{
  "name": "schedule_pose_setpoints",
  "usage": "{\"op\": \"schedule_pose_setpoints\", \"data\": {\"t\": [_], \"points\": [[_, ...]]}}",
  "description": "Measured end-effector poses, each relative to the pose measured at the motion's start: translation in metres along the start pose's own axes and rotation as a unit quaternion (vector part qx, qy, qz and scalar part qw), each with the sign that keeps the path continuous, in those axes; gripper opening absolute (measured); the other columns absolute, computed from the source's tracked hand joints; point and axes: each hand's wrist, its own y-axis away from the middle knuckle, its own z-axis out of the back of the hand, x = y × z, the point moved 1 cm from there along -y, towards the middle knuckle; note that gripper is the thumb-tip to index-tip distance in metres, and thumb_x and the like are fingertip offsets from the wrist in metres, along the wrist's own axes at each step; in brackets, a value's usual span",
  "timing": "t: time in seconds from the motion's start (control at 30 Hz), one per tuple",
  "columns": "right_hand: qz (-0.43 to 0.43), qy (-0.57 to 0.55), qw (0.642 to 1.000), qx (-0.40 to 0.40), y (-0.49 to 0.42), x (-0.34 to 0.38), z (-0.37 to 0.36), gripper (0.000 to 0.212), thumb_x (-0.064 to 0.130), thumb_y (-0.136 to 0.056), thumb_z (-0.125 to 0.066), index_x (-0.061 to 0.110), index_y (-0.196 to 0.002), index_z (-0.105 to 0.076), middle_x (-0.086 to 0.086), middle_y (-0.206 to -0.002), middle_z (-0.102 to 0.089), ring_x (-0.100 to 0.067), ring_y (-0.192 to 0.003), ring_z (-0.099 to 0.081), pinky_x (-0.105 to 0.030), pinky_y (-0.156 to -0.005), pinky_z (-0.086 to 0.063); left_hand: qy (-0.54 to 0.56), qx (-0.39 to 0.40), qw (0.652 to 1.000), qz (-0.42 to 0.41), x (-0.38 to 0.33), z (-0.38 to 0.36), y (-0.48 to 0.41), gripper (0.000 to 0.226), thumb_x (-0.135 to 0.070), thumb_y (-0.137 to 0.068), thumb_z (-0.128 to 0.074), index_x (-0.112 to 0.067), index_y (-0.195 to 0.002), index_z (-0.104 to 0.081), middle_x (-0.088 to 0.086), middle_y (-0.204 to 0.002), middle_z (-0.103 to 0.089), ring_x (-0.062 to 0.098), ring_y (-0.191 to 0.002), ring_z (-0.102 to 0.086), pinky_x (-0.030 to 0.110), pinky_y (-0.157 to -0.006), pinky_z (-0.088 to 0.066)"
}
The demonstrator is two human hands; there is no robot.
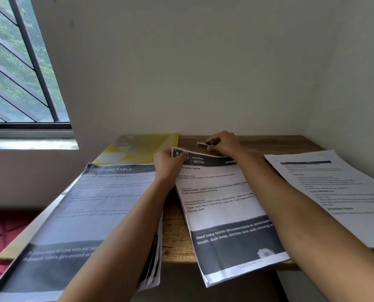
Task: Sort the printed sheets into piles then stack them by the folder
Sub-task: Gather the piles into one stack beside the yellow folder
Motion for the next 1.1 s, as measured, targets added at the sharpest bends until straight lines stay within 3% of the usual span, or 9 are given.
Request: {"op": "schedule_pose_setpoints", "data": {"t": [0.13, 0.23, 0.3, 0.47, 0.53, 0.6, 0.7, 0.9, 1.1], "points": [[-0.011, -0.014, 1.000, 0.007, 0.002, -0.006, 0.000, 0.034, 0.015, -0.077, -0.076, 0.015, -0.111, -0.070, -0.005, -0.115, -0.068, -0.018, -0.109, -0.060, -0.026, -0.090, -0.043, -0.001, -0.010, 1.000, -0.009, 0.001, 0.000, 0.000, 0.007, -0.012, -0.084, -0.069, -0.010, -0.090, -0.068, 0.011, -0.087, -0.072, 0.024, -0.073, -0.069, 0.035, -0.067, -0.060], [-0.012, -0.011, 1.000, 0.003, 0.003, -0.010, -0.001, 0.026, 0.012, -0.081, -0.073, 0.015, -0.107, -0.073, -0.003, -0.111, -0.070, -0.015, -0.104, -0.062, -0.028, -0.090, -0.048, 0.001, -0.013, 1.000, -0.024, 0.002, 0.001, 0.000, 0.014, -0.011, -0.084, -0.068, -0.017, -0.096, -0.071, 0.001, -0.082, -0.069, 0.012, -0.066, -0.065, 0.024, -0.061, -0.057], [-0.017, -0.011, 1.000, 0.006, 0.005, -0.009, -0.001, 0.026, 0.012, -0.082, -0.072, 0.015, -0.107, -0.072, -0.002, -0.111, -0.070, -0.014, -0.104, -0.061, -0.028, -0.090, -0.047, 0.000, -0.008, 0.999, -0.033, 0.001, 0.001, 0.000, 0.015, -0.010, -0.084, -0.068, -0.019, -0.097, -0.071, -0.002, -0.080, -0.068, 0.011, -0.065, -0.064, 0.025, -0.062, -0.057], [-0.004, -0.072, 0.997, -0.032, 0.022, 0.006, 0.011, 0.025, 0.027, -0.084, -0.071, 0.013, -0.105, -0.072, 0.003, -0.104, -0.069, -0.009, -0.097, -0.057, -0.025, -0.086, -0.042, -0.058, -0.012, 0.996, -0.066, 0.002, 0.003, -0.005, 0.013, -0.015, -0.086, -0.066, -0.019, -0.098, -0.067, 0.002, -0.089, -0.067, 0.013, -0.072, -0.064, 0.014, -0.056, -0.053], [-0.004, -0.104, 0.993, -0.063, 0.034, 0.010, 0.022, 0.020, 0.022, -0.088, -0.066, 0.010, -0.103, -0.072, -0.003, -0.106, -0.070, -0.011, -0.097, -0.060, -0.025, -0.088, -0.044, -0.110, -0.006, 0.989, -0.099, 0.000, 0.002, -0.006, 0.019, -0.024, -0.086, -0.066, -0.022, -0.105, -0.062, 0.005, -0.102, -0.067, 0.019, -0.087, -0.065, 0.027, -0.074, -0.057], [-0.016, -0.113, 0.990, -0.079, 0.047, 0.012, 0.038, 0.017, 0.015, -0.090, -0.062, 0.009, -0.102, -0.072, -0.004, -0.106, -0.069, -0.013, -0.098, -0.061, -0.027, -0.091, -0.047, -0.175, -0.010, 0.974, -0.144, -0.004, 0.001, -0.002, 0.030, -0.028, -0.087, -0.065, -0.017, -0.115, -0.060, 0.006, -0.110, -0.067, 0.023, -0.099, -0.063, 0.040, -0.090, -0.052], [-0.034, -0.060, 0.995, -0.077, 0.069, 0.008, 0.071, 0.020, 0.016, -0.090, -0.062, 0.007, -0.106, -0.070, -0.005, -0.110, -0.067, -0.019, -0.105, -0.060, -0.025, -0.089, -0.043, -0.218, -0.019, 0.958, -0.187, -0.011, 0.004, 0.004, 0.035, -0.024, -0.089, -0.064, -0.009, -0.121, -0.058, 0.010, -0.116, -0.065, 0.025, -0.111, -0.058, 0.036, -0.096, -0.044], [-0.126, 0.006, 0.984, -0.129, 0.126, -0.036, 0.130, 0.016, 0.017, -0.088, -0.065, 0.007, -0.100, -0.071, -0.009, -0.109, -0.068, -0.023, -0.104, -0.060, -0.023, -0.082, -0.041, -0.270, 0.011, 0.942, -0.200, -0.036, 0.000, 0.018, 0.037, -0.020, -0.088, -0.064, -0.011, -0.123, -0.058, 0.014, -0.118, -0.064, 0.029, -0.112, -0.057, 0.031, -0.089, -0.041], [-0.220, 0.091, 0.957, -0.164, 0.182, -0.087, 0.163, 0.026, 0.022, -0.094, -0.051, 0.003, -0.102, -0.065, -0.018, -0.110, -0.064, -0.033, -0.103, -0.059, -0.031, -0.084, -0.046, -0.182, 0.146, 0.962, -0.144, -0.065, -0.044, 0.061, 0.035, -0.021, -0.086, -0.069, -0.013, -0.119, -0.062, 0.005, -0.110, -0.067, 0.018, -0.094, -0.062, 0.023, -0.076, -0.051]]}}
